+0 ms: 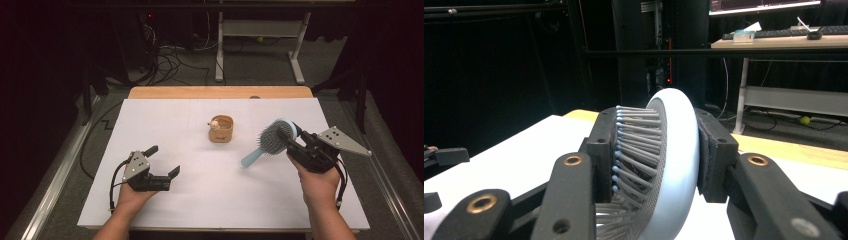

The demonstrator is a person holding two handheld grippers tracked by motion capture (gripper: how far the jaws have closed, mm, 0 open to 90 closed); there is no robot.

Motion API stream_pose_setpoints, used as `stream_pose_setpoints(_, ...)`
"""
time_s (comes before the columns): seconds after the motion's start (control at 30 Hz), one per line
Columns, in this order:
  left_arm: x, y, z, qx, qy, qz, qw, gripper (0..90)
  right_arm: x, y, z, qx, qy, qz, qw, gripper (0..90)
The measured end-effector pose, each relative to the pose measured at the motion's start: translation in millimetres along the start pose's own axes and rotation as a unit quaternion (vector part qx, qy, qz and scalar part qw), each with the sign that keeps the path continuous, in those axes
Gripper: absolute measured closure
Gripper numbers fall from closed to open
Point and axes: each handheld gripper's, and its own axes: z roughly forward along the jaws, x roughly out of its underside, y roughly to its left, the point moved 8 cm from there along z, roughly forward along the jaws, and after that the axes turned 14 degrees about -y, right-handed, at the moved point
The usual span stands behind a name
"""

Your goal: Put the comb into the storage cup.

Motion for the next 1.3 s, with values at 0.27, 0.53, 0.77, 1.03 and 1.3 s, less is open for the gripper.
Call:
stream_pose_setpoints(0.27,0.4,-0.7,0.2,0.002,0.0,0.0,1.0,0.0,-0.7,1.1,7.7,0.001,-0.006,0.001,1.0,60.7)
stream_pose_setpoints(0.53,-0.2,-1.3,-0.1,0.003,-0.002,0.0,1.0,0.0,-2.3,4.9,18.4,-0.002,-0.01,-0.004,0.9999,60.7)
stream_pose_setpoints(0.77,-0.4,-1.7,0.0,0.005,-0.003,0.0,1.0,0.0,-7.9,5.5,26.9,-0.001,-0.02,-0.007,0.9998,60.7)
stream_pose_setpoints(1.03,-0.3,-2.0,0.2,0.008,-0.003,0.0,1.0,0.0,-12.0,4.6,34.9,0.003,-0.024,-0.012,0.9996,60.6)
stream_pose_setpoints(1.3,-0.5,-2.5,0.1,0.008,-0.003,0.0,1.0,0.0,-17.9,4.5,40.3,0.003,-0.033,-0.012,0.9994,60.5)
